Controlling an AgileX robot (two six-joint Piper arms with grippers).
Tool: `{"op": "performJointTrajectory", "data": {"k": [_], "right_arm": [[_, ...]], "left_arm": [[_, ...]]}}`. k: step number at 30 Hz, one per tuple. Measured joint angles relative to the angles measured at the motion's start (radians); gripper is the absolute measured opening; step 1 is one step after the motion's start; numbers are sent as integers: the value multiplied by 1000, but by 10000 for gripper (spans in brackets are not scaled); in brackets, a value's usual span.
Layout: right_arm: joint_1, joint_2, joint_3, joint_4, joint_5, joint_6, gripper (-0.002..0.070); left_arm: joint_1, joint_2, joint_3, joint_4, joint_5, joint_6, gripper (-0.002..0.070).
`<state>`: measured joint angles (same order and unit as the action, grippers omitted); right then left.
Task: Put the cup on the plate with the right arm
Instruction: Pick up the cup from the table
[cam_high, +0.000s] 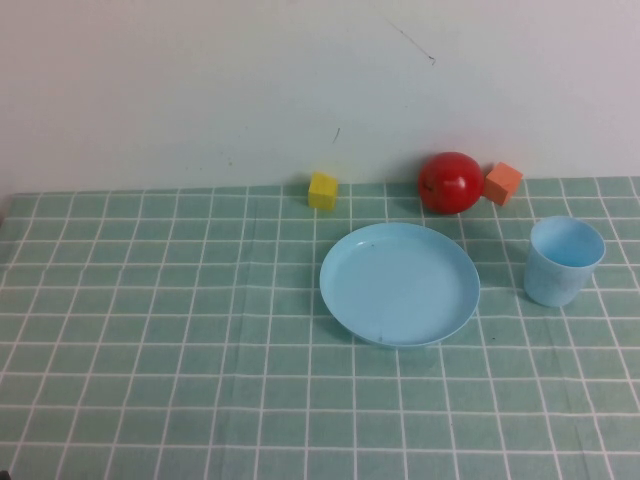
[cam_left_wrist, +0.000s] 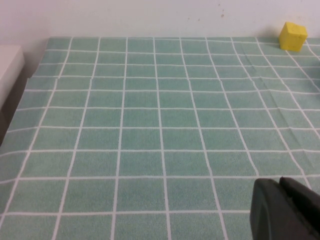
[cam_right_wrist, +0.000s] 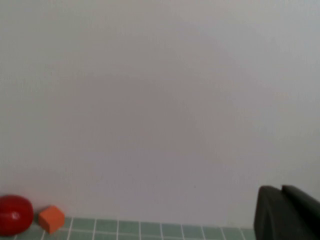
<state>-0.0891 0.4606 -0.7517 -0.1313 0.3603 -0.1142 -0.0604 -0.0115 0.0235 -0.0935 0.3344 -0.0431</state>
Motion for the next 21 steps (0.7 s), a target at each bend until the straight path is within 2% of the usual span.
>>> {"op": "performJointTrajectory", "data": {"k": [7, 12, 21], "right_arm": [[0, 326, -205, 302, 334, -340, -3], [0, 551, -327, 490, 490, -532, -3], [33, 906, -478, 548, 582, -629, -3]], "left_arm": [[0, 0, 0, 0, 0, 0, -3], [0, 0, 0, 0, 0, 0, -3], [0, 0, 0, 0, 0, 0, -3]]}}
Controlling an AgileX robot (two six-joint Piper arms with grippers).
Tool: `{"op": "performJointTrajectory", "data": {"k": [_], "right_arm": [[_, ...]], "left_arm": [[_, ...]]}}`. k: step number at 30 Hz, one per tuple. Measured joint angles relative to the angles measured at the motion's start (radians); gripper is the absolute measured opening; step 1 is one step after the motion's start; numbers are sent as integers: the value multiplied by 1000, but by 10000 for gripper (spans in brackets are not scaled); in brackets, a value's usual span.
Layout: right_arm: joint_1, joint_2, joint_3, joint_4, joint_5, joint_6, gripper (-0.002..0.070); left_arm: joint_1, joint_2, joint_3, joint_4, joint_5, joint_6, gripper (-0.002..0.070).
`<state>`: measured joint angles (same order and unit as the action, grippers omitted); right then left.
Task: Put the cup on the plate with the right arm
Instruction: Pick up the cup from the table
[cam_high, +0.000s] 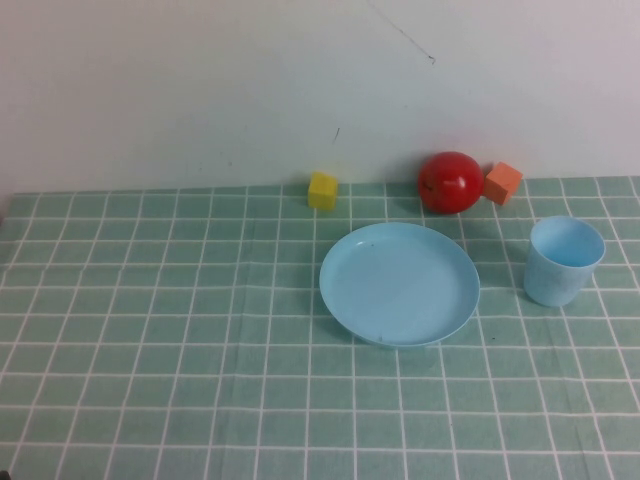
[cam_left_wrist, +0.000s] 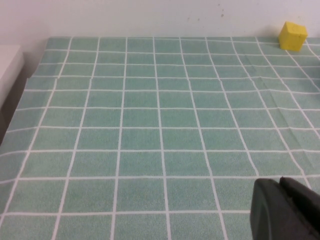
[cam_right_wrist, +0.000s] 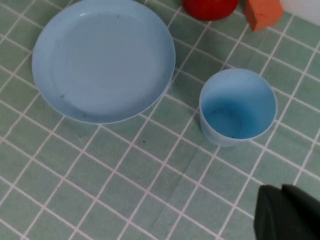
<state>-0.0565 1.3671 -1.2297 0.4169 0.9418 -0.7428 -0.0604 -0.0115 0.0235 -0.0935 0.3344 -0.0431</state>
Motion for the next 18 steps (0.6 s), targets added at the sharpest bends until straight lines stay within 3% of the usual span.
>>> {"op": "performJointTrajectory", "data": {"k": [14, 18], "right_arm": [[26, 375, -228, -94, 6, -13, 6], [26, 447, -260, -28, 5, -66, 127]], "left_arm": [[0, 0, 0, 0, 0, 0, -3], [0, 0, 0, 0, 0, 0, -3]]}}
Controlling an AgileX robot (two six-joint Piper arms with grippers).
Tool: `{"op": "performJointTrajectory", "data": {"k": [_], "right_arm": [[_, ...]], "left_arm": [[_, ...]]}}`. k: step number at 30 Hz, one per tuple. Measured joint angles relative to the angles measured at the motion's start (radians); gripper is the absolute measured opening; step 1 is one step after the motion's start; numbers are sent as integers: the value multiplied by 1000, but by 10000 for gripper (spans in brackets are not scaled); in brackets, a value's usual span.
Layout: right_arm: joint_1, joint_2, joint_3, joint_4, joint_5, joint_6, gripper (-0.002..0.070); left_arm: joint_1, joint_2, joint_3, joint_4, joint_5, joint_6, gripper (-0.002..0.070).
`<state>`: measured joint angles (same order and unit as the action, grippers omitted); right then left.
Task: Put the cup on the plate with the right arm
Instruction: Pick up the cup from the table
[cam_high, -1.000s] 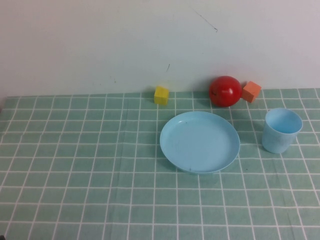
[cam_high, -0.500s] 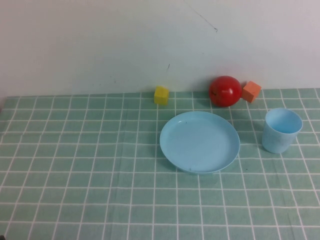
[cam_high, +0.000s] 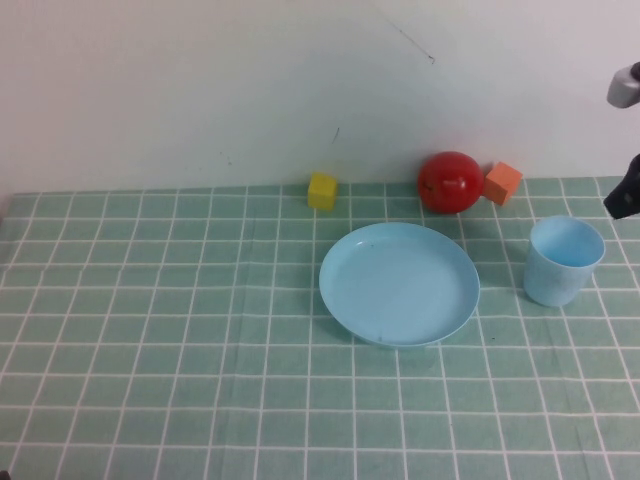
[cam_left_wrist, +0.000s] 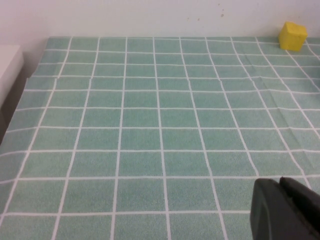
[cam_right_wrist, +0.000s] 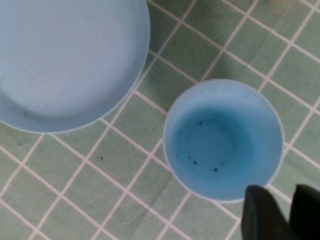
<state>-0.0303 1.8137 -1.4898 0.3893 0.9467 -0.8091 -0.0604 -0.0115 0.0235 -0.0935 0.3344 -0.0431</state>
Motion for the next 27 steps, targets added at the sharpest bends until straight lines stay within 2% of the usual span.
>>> {"op": "performJointTrajectory", "data": {"k": [4, 6, 11, 16, 21, 24, 27], "right_arm": [[0, 59, -27, 35, 0, -33, 347], [0, 83, -43, 33, 2, -37, 426], [0, 158, -93, 25, 4, -38, 477], [0, 231, -115, 20, -10, -38, 468], [0, 281, -131, 20, -23, -38, 407], [0, 304, -134, 20, -29, -38, 335], [0, 320, -134, 20, -31, -38, 199]], "left_arm": [[0, 0, 0, 0, 0, 0, -3], [0, 0, 0, 0, 0, 0, -3], [0, 0, 0, 0, 0, 0, -3], [0, 0, 0, 0, 0, 0, -3], [0, 0, 0, 0, 0, 0, -3], [0, 0, 0, 0, 0, 0, -3], [0, 0, 0, 0, 0, 0, -3]]}}
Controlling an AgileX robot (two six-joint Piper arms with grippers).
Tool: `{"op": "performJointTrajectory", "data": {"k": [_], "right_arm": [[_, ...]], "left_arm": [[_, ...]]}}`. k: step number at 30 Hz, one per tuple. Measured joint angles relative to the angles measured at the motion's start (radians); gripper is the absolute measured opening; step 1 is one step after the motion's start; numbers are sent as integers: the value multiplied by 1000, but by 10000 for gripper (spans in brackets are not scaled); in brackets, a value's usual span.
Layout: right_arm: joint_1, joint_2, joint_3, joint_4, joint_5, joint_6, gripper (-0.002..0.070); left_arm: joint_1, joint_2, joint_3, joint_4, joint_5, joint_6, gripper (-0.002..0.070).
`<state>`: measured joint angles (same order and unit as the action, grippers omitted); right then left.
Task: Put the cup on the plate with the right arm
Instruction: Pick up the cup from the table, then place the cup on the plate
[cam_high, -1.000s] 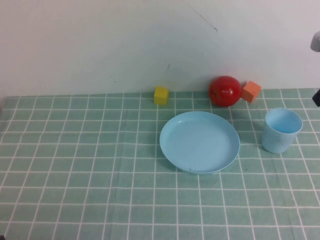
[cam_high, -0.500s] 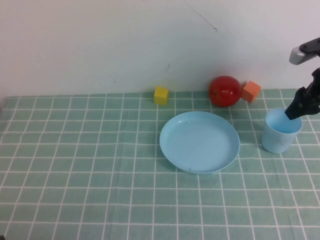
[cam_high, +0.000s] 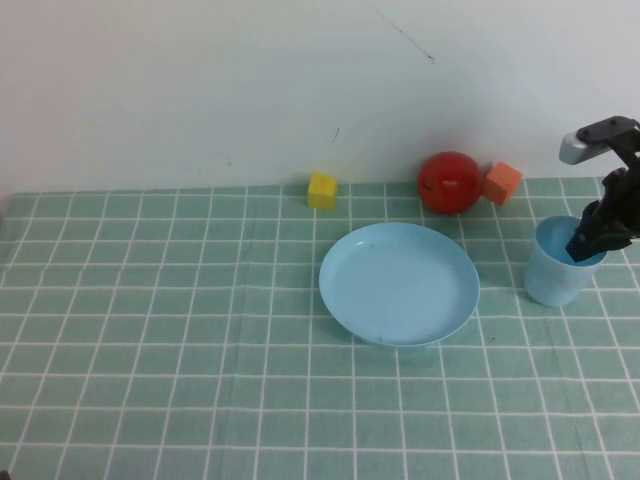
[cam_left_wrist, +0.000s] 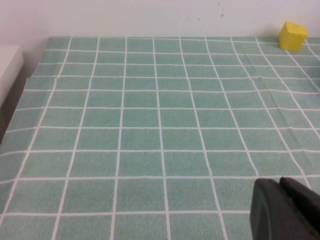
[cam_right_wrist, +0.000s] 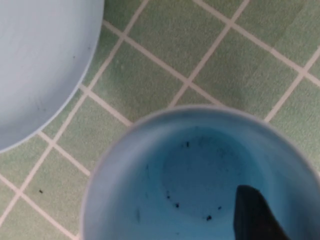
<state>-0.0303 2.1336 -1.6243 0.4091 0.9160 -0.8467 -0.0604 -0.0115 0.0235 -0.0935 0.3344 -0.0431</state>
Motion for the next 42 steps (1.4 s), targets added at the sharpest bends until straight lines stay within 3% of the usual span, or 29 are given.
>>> {"op": "performJointTrajectory", "data": {"k": [2, 6, 14, 23, 42], "right_arm": [[3, 2, -7, 0, 2, 0, 88], [28, 2, -75, -36, 36, -2, 25], [196, 2, -290, -89, 86, 49, 22], [438, 57, -312, -165, 47, 78, 22], [457, 112, -312, -257, -3, 134, 29]], "left_arm": [[0, 0, 0, 0, 0, 0, -3], [0, 0, 0, 0, 0, 0, -3], [0, 0, 0, 0, 0, 0, -3], [0, 0, 0, 0, 0, 0, -3], [0, 0, 0, 0, 0, 0, -3]]}}
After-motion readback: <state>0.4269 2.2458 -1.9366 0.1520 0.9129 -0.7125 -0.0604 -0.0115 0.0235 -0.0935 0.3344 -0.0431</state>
